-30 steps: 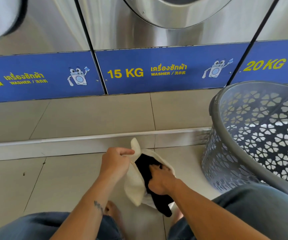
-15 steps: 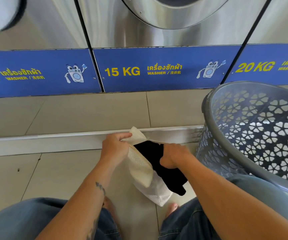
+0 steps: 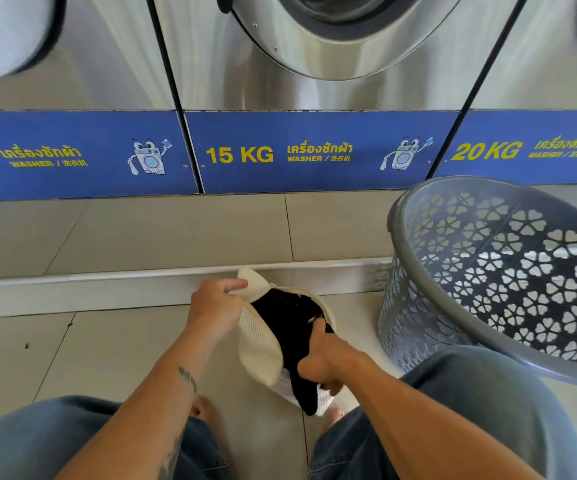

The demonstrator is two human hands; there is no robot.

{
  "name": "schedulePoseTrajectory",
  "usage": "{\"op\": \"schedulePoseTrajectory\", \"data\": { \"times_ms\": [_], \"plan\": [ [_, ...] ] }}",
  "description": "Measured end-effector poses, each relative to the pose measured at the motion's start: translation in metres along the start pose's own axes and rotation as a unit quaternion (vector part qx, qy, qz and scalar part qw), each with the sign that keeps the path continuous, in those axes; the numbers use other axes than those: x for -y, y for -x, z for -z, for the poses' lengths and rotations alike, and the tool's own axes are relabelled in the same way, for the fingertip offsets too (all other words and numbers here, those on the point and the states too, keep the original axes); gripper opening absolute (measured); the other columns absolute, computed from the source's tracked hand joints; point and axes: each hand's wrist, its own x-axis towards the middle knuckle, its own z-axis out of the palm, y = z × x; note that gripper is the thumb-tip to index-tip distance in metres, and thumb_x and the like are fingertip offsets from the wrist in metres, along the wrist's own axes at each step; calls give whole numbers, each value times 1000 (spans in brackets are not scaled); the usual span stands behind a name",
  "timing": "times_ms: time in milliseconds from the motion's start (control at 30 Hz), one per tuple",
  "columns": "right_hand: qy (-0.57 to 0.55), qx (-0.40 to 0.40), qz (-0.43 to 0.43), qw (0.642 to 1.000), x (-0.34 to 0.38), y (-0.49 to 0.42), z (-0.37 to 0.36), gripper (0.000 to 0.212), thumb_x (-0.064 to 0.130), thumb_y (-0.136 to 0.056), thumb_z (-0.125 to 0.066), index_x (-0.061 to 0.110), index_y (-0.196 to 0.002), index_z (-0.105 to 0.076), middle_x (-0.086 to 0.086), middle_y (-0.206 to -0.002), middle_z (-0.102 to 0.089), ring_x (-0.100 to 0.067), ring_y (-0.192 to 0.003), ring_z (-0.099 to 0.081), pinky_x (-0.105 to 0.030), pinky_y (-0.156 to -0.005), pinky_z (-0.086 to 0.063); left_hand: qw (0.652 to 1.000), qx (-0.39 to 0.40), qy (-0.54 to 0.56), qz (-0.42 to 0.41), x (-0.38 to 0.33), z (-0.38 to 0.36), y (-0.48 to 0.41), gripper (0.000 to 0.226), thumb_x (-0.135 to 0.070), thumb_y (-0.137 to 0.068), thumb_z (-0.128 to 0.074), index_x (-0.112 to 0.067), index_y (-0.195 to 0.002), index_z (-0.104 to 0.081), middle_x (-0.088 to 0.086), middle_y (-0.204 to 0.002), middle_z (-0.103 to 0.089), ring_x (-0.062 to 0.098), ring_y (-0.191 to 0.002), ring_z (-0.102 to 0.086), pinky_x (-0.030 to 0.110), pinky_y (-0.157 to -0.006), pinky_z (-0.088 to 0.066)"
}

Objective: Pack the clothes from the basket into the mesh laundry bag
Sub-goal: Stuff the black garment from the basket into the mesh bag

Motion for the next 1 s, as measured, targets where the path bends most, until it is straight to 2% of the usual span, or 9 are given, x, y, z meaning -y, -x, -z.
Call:
{"op": "schedulePoseTrajectory", "data": {
  "times_ms": [67,133,200,267,367,567,767,900,1000],
  "plan": [
    [-110,1,35,993,2,-4,2,70,11,-85,-60,19,-145,-24,-14,-114,-56,-29,-84,-64,-30,-53,-57,1000,5,-2,-2,-1,0,1,55,3,-85,-40,-28,-118,-71,5,-137,-59,25,-124,-54,30,-96,-46],
    [-232,-21,76,969,13,-3,13,15,1,-88,-49,12,-98,-50,-9,-82,-51,-17,-57,-55,-27,-46,-46,1000,13,-9,-4,-3,0,1,55,3,-85,-40,-27,-119,-70,4,-137,-59,24,-123,-55,29,-94,-46],
    [-355,-70,90,928,24,-4,23,17,1,-92,-50,11,-78,-52,-8,-75,-52,-16,-52,-54,-29,-53,-51,1000,21,-12,-7,-4,-1,1,55,3,-86,-40,-28,-120,-70,4,-137,-58,24,-122,-56,29,-93,-47],
    [-423,-113,102,893,31,-13,26,11,4,-93,-59,9,-85,-64,-7,-90,-64,-19,-68,-65,-33,-68,-61,999,29,-14,-9,-4,-3,0,54,2,-87,-41,-28,-121,-69,3,-137,-59,24,-122,-56,31,-96,-48],
    [-224,-178,186,940,28,-23,13,26,16,-90,-66,20,-115,-71,4,-117,-67,-16,-105,-65,-36,-95,-56,999,35,-17,-11,-4,-5,-4,52,1,-87,-42,-29,-120,-70,4,-136,-60,24,-121,-57,32,-96,-49],
    [154,-137,122,971,9,-37,-20,34,35,-99,-42,19,-109,-71,-4,-109,-71,-26,-100,-65,-37,-86,-51,1000,21,-17,-3,-2,-3,-8,53,2,-85,-39,-27,-116,-72,6,-135,-60,19,-102,-60,27,-81,-51],
    [119,-24,78,990,5,-64,4,36,22,-89,-45,7,-109,-71,-5,-93,-68,-18,-80,-58,-29,-73,-52,1000,6,-19,5,0,0,-12,53,1,-82,-40,-29,-108,-74,4,-126,-64,22,-101,-65,35,-87,-56],
    [20,-162,80,983,11,-51,21,17,16,-82,-51,13,-85,-68,-3,-80,-66,-22,-74,-61,-31,-66,-51,999,7,-41,-10,-4,-1,-11,53,1,-85,-40,-29,-115,-72,4,-129,-63,24,-109,-62,32,-92,-52],
    [72,-262,106,956,19,-37,29,24,15,-78,-55,16,-99,-67,-3,-96,-65,-25,-85,-62,-31,-68,-51,999,2,-45,-11,-7,-4,-11,50,1,-87,-41,-28,-116,-72,5,-133,-61,23,-114,-60,28,-90,-48]
  ]
}}
